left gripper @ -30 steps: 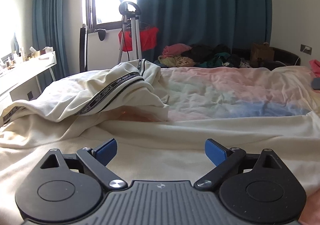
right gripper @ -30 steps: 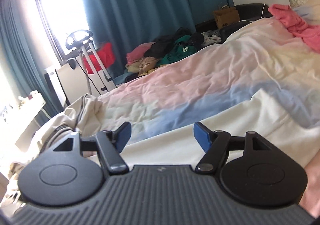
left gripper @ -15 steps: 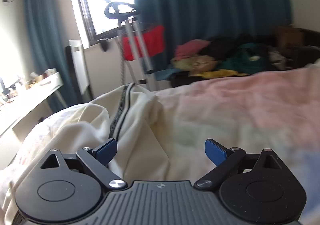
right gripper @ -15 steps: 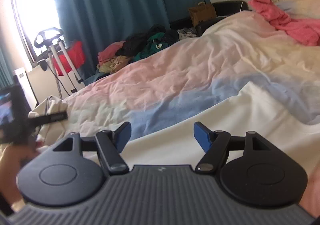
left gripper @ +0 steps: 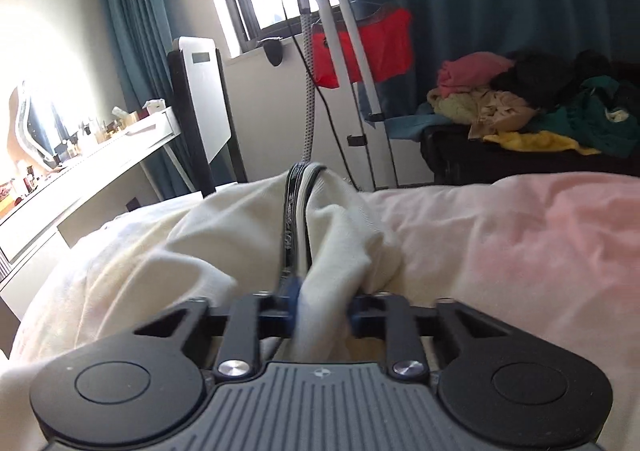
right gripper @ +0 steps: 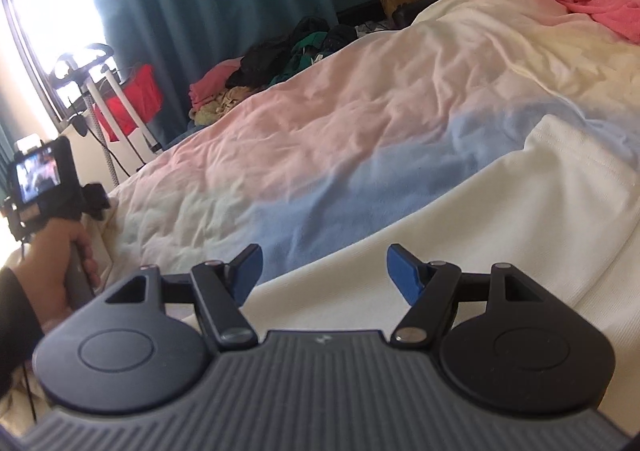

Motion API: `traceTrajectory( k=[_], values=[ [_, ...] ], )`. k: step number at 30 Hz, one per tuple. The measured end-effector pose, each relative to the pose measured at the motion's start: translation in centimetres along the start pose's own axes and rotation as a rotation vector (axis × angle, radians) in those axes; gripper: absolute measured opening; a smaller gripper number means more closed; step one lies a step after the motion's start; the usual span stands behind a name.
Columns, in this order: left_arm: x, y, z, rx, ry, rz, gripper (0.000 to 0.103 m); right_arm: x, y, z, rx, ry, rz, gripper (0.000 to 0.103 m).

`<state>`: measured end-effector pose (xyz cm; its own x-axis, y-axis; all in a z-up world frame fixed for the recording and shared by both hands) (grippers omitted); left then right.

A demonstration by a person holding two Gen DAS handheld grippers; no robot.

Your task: Fold clothes

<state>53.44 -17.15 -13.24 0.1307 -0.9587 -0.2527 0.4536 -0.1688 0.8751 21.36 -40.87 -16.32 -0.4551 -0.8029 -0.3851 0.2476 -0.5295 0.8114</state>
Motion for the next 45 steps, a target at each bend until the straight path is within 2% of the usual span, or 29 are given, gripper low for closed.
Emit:
traceTrajectory(
  k=[2,4,8,12,13,15,17,19,20,21,24,28,30,33,36,39,41,43,44,45],
  values=[
    [0.5,1.9,2.4,0.026,-0.081,0.025,0.014,0.0,0.1,0.5,0.005,0.002,-0.001,0.071],
    [1.5,4.1,5.6,0.076,-0.181,0.008,0.013,0.0,0.2,1.1,0.015,0.005,0.000,0.071],
    [4.0,8.2,13.7,0.178,-0.426,0.009,0.012,0.3,1.0,2.8,0.063,-0.008,0.008,0.071],
    [7.0,10.0,20.6,0.253,-0.642,0.009,0.014,1.5,1.9,4.1,0.096,-0.054,-0.013,0.071],
    [7.8,9.9,21.5,0.249,-0.691,0.018,0.016,1.9,2.1,4.2,0.104,-0.064,-0.023,0.071],
    [8.8,8.9,22.3,0.187,-0.737,0.051,0.037,2.7,2.4,4.5,0.118,-0.084,-0.041,0.071],
    [9.1,7.3,22.6,0.096,-0.749,0.078,0.045,3.4,2.3,4.3,0.109,-0.094,-0.058,0.071],
    [8.0,5.4,22.8,0.039,-0.756,0.100,0.056,4.1,2.1,4.0,0.091,-0.101,-0.080,0.072],
    [6.9,4.4,22.9,0.025,-0.747,0.110,0.068,4.2,2.0,3.8,0.076,-0.098,-0.095,0.072],
    [5.6,3.3,23.1,0.017,-0.728,0.118,0.076,4.3,1.9,3.6,0.065,-0.093,-0.107,0.072],
    [0.7,-0.5,24.2,-0.020,-0.660,0.153,0.078,4.3,1.5,3.4,0.042,-0.071,-0.124,0.072],
    [-8.5,-6.3,26.2,-0.062,-0.524,0.238,0.080,3.5,0.8,3.8,0.023,-0.009,-0.133,0.072],
    [-12.8,-8.9,27.0,-0.069,-0.456,0.287,0.081,2.9,0.5,4.2,0.016,0.049,-0.134,0.072],
    [-17.9,-11.9,27.6,-0.093,-0.396,0.384,0.081,1.8,-0.3,4.3,-0.042,0.203,-0.178,0.073],
    [-21.7,-14.0,27.5,-0.132,-0.368,0.498,0.081,0.5,-2.1,3.6,-0.213,0.425,-0.309,0.073],
    [-24.1,-15.1,27.1,-0.173,-0.397,0.629,0.082,-1.0,-3.8,3.5,-0.332,0.563,-0.407,0.073],
    [-25.1,-15.7,26.6,-0.190,-0.442,0.693,0.082,-1.9,-3.5,3.4,-0.323,0.599,-0.421,0.073],
    [-24.9,-15.8,25.7,-0.204,-0.540,0.691,0.089,-2.5,-2.8,2.6,-0.320,0.608,-0.470,0.076],
    [-24.8,-15.9,25.3,-0.205,-0.579,0.681,0.090,-2.6,-2.4,1.8,-0.327,0.591,-0.537,0.084],
    [-24.7,-15.9,25.1,-0.195,-0.589,0.669,0.090,-2.7,-2.0,1.0,-0.331,0.575,-0.604,0.085]
  ],
)
Point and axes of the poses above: each gripper's, at about its wrist camera, not at the fingertips, and z roughly against the way its jaws point, x to its right, y to its top, the point moved 5 cm from there along -z, roughly the way its jaws point, and after that the axes turned 7 degrees about x, right-handed, at the moved point
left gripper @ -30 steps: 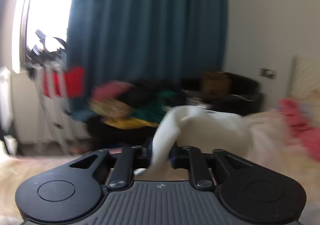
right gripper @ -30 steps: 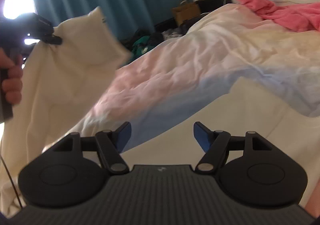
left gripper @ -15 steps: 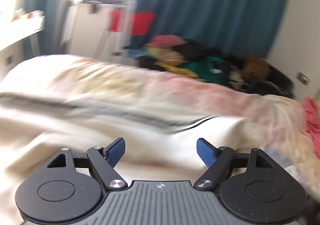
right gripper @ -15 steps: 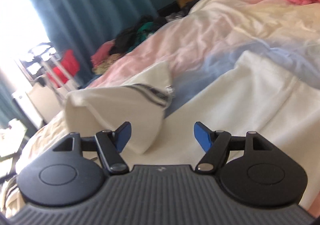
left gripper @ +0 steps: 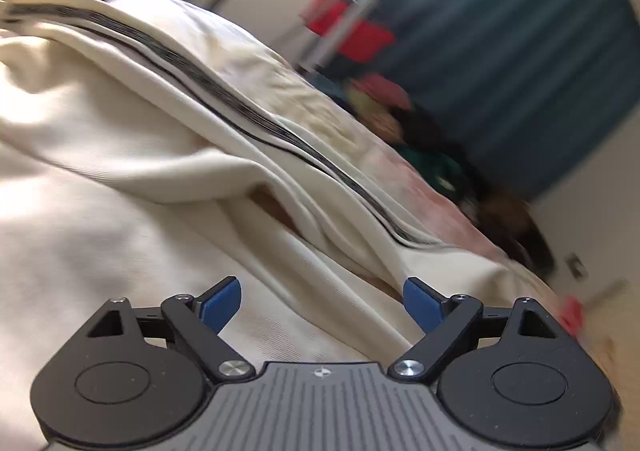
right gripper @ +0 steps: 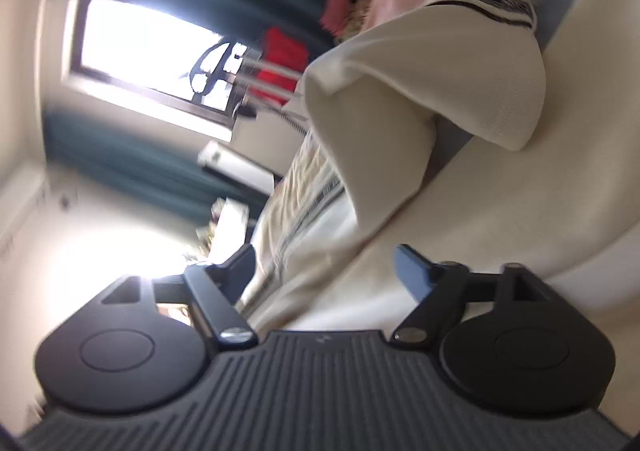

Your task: Fold clothes

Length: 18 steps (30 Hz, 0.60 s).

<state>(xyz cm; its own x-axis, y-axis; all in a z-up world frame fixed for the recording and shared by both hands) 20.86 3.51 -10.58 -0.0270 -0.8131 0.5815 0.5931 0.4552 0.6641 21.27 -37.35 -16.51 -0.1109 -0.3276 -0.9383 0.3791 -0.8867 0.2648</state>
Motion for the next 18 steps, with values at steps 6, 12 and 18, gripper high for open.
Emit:
traceTrajectory(
  k=[6,12,18],
  values=[
    [-1.6,-0.2,-2.5,-0.020,0.002,-0.025,0.093,1.9,6.4,-4.2,0.226,-0.081,-0.222,0.085],
    [-4.8,1.5,-3.9,0.032,0.049,0.089,0.093,5.4,11.5,-4.8,0.457,-0.401,-0.326,0.073],
    [-4.7,2.2,-2.8,0.078,0.009,0.073,0.094,-0.9,18.7,-7.2,0.418,-0.658,0.023,0.010]
  ],
)
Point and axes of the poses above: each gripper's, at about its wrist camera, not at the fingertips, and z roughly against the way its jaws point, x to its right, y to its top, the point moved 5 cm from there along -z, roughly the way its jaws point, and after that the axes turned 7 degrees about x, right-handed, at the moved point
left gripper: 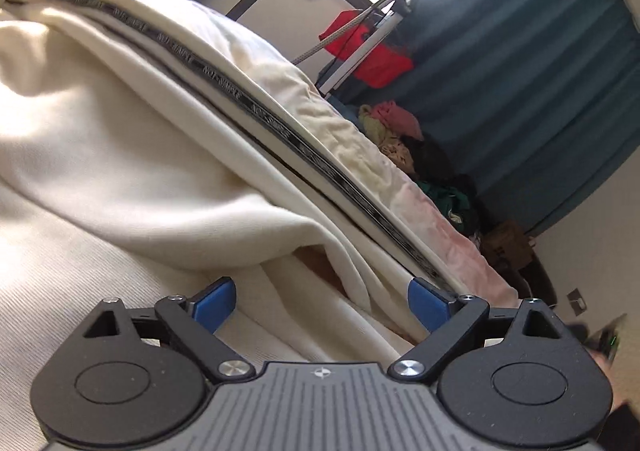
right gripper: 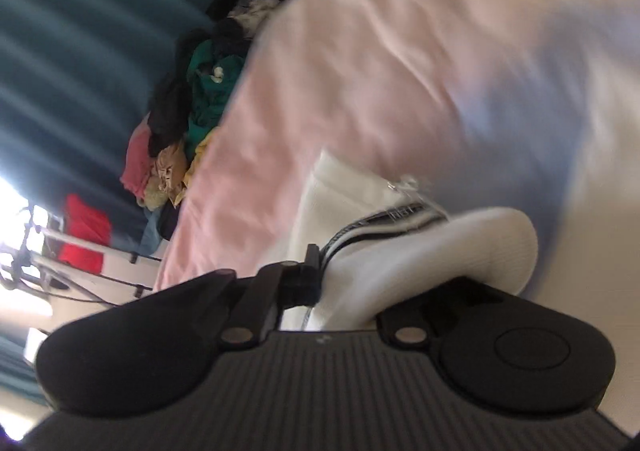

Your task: Fold clothes

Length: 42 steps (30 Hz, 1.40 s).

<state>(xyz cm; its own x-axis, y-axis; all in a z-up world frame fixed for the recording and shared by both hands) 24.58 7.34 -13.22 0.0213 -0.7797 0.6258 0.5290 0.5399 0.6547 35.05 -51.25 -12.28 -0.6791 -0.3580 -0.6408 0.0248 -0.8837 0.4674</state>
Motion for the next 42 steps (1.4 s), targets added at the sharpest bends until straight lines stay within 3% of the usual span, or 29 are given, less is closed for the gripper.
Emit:
traceTrajectory(
  k=[3,8,10,12,15,18,19,21,25,27,29,30,32,35,39,42],
  values=[
    [0.4,0.3,0.6,0.019,-0.062,0.043,0.095,-3.6,4.1,0.6,0.058,-0.051,0.072,0.009],
    [1.1,0.2,1.1,0.028,-0.078,0.017,0.095,-7.9,8.6,4.0,0.282,0.092,0.160,0.008],
    [1.3,0.1,1.2,0.022,-0.077,0.012,0.095,-7.3,9.5,5.5,0.413,0.186,0.205,0.009],
    [1.6,-0.1,1.2,0.020,-0.075,0.002,0.095,-4.6,9.4,6.0,0.473,0.194,0.284,0.008],
    [1.8,-0.3,1.2,0.025,-0.062,-0.028,0.095,2.7,7.6,3.3,0.389,0.095,0.315,0.009],
    [2.1,-0.7,1.1,0.025,-0.051,-0.054,0.095,10.7,4.9,-0.7,0.237,-0.049,0.277,0.009],
    [2.3,-0.8,1.0,0.028,-0.041,-0.083,0.095,13.1,4.0,-1.6,0.201,-0.073,0.251,0.009],
    [2.8,-1.0,1.1,0.043,-0.007,-0.166,0.095,15.9,3.1,-1.7,0.197,-0.025,0.177,0.007],
    [4.0,-0.8,1.5,0.097,0.054,-0.292,0.095,15.9,3.1,-1.0,0.159,-0.028,0.216,0.014],
    [4.4,-0.7,1.6,0.110,0.067,-0.310,0.095,15.8,3.3,0.1,0.125,-0.039,0.213,0.028],
    [4.8,-0.9,2.4,0.117,0.082,-0.326,0.095,14.9,2.7,2.2,0.101,-0.037,0.274,0.058],
    [5.0,-1.1,2.8,0.122,0.087,-0.338,0.095,14.4,2.2,3.2,0.092,-0.038,0.309,0.064],
    [5.5,-1.3,3.5,0.131,0.092,-0.368,0.095,13.9,1.0,5.7,0.077,-0.024,0.394,0.086],
    [6.4,-1.9,5.4,0.135,0.098,-0.427,0.095,13.4,-0.6,10.0,0.040,0.023,0.488,0.084],
    [7.5,-3.0,9.1,0.160,0.104,-0.460,0.095,15.5,-2.1,16.1,-0.018,0.103,0.429,0.084],
    [8.5,-3.3,12.0,0.206,0.099,-0.477,0.096,17.4,-1.6,19.2,-0.036,0.110,0.336,0.084]
  ],
)
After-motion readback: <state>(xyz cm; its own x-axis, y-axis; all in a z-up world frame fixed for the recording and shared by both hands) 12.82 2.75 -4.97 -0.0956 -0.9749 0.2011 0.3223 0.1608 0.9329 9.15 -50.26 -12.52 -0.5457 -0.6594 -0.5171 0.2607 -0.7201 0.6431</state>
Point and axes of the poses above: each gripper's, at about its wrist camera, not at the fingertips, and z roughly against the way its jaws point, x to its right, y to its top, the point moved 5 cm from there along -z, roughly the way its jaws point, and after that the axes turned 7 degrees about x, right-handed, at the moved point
